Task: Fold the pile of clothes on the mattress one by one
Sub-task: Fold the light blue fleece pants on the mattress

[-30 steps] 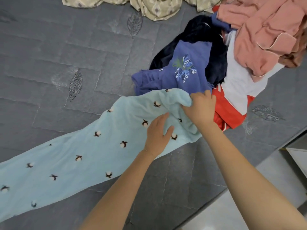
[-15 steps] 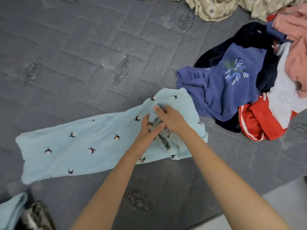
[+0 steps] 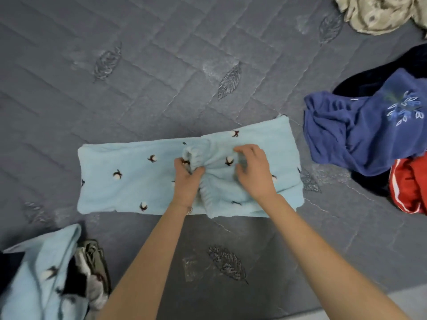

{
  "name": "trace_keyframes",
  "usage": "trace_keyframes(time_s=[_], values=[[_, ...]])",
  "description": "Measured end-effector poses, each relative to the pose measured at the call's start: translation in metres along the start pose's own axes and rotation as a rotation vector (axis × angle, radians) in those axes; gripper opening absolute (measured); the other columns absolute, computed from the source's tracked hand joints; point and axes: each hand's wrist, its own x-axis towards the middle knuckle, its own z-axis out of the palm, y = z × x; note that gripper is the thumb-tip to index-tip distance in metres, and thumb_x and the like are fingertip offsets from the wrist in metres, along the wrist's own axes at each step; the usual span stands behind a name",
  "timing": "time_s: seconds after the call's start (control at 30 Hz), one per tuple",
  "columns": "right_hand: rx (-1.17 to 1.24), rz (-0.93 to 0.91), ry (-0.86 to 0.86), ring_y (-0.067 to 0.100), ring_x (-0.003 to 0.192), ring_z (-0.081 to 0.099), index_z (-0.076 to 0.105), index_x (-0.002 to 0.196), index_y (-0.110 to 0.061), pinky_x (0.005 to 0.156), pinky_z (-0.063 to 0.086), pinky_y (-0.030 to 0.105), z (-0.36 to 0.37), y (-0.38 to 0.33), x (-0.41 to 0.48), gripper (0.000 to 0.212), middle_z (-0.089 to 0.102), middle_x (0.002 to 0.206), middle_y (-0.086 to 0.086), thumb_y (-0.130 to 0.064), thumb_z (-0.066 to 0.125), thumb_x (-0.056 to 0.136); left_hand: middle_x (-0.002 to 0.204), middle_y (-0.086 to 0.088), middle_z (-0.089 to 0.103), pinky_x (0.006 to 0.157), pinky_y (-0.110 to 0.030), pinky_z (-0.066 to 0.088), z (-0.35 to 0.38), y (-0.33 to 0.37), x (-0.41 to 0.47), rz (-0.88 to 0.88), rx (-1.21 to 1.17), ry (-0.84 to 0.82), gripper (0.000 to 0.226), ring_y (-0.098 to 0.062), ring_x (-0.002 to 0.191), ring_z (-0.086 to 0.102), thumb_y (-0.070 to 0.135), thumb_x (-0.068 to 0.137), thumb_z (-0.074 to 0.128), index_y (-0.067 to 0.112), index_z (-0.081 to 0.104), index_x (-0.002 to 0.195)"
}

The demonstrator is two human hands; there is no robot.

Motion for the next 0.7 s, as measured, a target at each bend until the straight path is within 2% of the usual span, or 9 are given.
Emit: trace_keyframes(time_s=[0.07,0.17,0.27,0.4,0.5,0.53,0.6,0.63,0.7], values=[[-0.054,0.017,-0.010,0.034,0.118,0.049,0.059,0.124,-0.008,0.101,0.037,0.038,0.011,-0.005,-0.003,0.047,0.053,0.129,0.014,-0.012,0.066,0.078,0.105,-0.011,0.051,0.085,-0.035,0.049,-0.035,-0.002,0.008,0.036,-0.030,0.079,0.029,-0.019,0.093,0.054,0.018,0.085,0.062,0.014,0.041,0.106],[-0.158,0.054,-0.140,0.036,0.139,0.030,0.049,0.139,-0.016,0.114,0.025,0.050,0.028,-0.019,-0.008,0.065,0.036,0.149,0.016,-0.038,0.065,0.080,0.090,-0.005,0.045,0.076,-0.020,0.045,-0.084,-0.003,0.020,0.116,0.031,0.216,0.019,-0.012,0.082,0.047,0.011,0.090,0.063,0.013,0.045,0.096],[-0.312,0.054,-0.266,0.028,0.148,0.001,0.028,0.150,-0.030,0.118,0.000,0.050,0.047,-0.031,-0.012,0.074,0.010,0.161,0.005,-0.050,0.060,0.086,0.074,0.005,0.042,0.065,-0.016,0.038,-0.122,-0.008,0.033,0.157,0.097,0.298,0.021,-0.003,0.067,0.040,0.011,0.091,0.061,0.017,0.045,0.079],[-0.346,0.023,-0.262,0.027,0.148,-0.008,0.021,0.152,-0.033,0.117,-0.009,0.049,0.066,-0.044,-0.019,0.079,0.002,0.162,0.003,-0.054,0.060,0.086,0.069,0.009,0.044,0.066,-0.017,0.038,-0.164,-0.019,0.045,0.129,0.129,0.406,0.025,0.001,0.061,0.041,0.013,0.093,0.060,0.020,0.047,0.073],[-0.344,0.000,-0.231,0.028,0.149,-0.005,0.025,0.152,-0.031,0.116,-0.011,0.050,0.079,-0.052,-0.020,0.078,0.006,0.162,0.003,-0.057,0.059,0.086,0.087,-0.003,0.060,0.081,-0.028,0.047,-0.190,-0.027,0.050,0.134,0.097,0.477,0.012,-0.010,0.079,0.056,0.014,0.092,0.061,0.003,0.058,0.092],[-0.362,-0.003,-0.235,0.029,0.149,-0.005,0.026,0.151,-0.031,0.115,-0.011,0.051,0.082,-0.054,-0.019,0.078,0.006,0.162,0.004,-0.058,0.057,0.086,0.102,-0.008,0.064,0.090,-0.030,0.048,-0.197,-0.029,0.051,0.123,0.079,0.503,0.020,-0.016,0.093,0.059,0.014,0.092,0.062,-0.002,0.060,0.105],[-0.401,-0.004,-0.257,0.029,0.149,-0.004,0.028,0.150,-0.031,0.116,-0.011,0.050,0.088,-0.058,-0.020,0.077,0.007,0.162,0.004,-0.067,0.046,0.084,0.123,-0.003,0.057,0.099,-0.023,0.042,-0.209,-0.030,0.052,0.087,0.055,0.544,0.035,-0.015,0.112,0.053,0.012,0.093,0.061,-0.001,0.056,0.125],[-0.405,-0.011,-0.254,0.030,0.149,-0.002,0.032,0.149,-0.030,0.116,-0.009,0.051,0.091,-0.059,-0.020,0.080,0.010,0.162,0.004,-0.071,0.038,0.081,0.127,-0.004,0.056,0.101,-0.024,0.042,-0.214,-0.031,0.054,0.094,0.055,0.558,0.038,-0.017,0.115,0.053,0.011,0.093,0.061,-0.002,0.054,0.128],[-0.391,-0.041,-0.233,0.032,0.148,0.007,0.042,0.144,-0.026,0.118,-0.002,0.052,0.097,-0.059,-0.025,0.081,0.019,0.160,0.006,-0.073,0.032,0.079,0.124,-0.018,0.061,0.100,-0.035,0.047,-0.227,-0.035,0.060,0.150,0.072,0.574,0.034,-0.028,0.112,0.058,0.008,0.091,0.060,-0.005,0.058,0.123]])
